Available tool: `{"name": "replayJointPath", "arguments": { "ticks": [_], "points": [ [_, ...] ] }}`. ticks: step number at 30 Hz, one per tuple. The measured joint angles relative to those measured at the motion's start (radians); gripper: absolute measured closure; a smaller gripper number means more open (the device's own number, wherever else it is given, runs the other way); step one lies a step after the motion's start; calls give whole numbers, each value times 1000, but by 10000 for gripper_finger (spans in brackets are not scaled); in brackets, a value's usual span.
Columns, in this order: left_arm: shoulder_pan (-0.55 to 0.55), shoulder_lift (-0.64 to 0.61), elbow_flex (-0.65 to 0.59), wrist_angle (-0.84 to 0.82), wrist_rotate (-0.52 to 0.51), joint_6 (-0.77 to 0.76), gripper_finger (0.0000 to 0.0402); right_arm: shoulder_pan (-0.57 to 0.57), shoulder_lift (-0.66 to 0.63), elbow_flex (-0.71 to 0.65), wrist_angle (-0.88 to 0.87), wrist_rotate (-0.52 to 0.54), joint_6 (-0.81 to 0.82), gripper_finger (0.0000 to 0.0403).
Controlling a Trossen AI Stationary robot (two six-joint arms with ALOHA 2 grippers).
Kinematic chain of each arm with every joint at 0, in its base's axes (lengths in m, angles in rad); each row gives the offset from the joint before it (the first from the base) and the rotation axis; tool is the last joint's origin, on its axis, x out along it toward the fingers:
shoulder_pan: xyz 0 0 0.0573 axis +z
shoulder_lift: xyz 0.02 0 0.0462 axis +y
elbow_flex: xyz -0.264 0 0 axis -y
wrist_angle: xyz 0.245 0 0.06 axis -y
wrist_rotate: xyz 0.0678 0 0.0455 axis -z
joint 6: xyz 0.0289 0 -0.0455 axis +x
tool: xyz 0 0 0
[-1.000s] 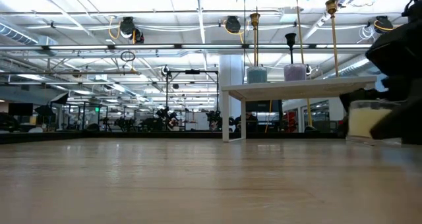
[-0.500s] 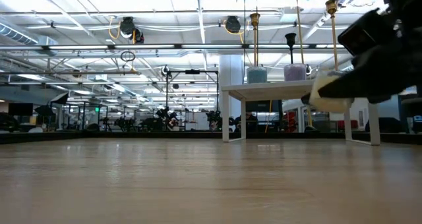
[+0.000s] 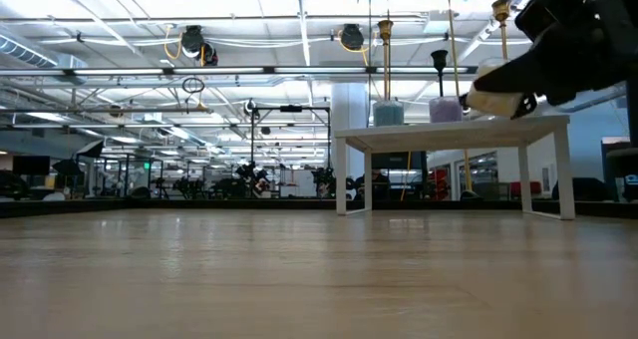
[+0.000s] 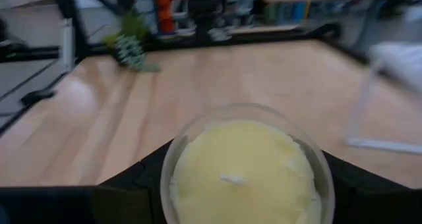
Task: Pick & Place candle stick holders
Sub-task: Put the yellow scented candle on the shelf aligned with the purple and blue scented candles
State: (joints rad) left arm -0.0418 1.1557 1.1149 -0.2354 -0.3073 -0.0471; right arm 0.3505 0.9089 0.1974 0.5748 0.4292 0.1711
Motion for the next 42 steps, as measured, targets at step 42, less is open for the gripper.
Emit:
{"name": "replayJointPath", "arguments": {
  "ticks": [42],
  "points": [
    [0, 0, 0, -7, 0, -1, 321, -211, -577, 2, -667, 522, 6, 150]
  ]
}}
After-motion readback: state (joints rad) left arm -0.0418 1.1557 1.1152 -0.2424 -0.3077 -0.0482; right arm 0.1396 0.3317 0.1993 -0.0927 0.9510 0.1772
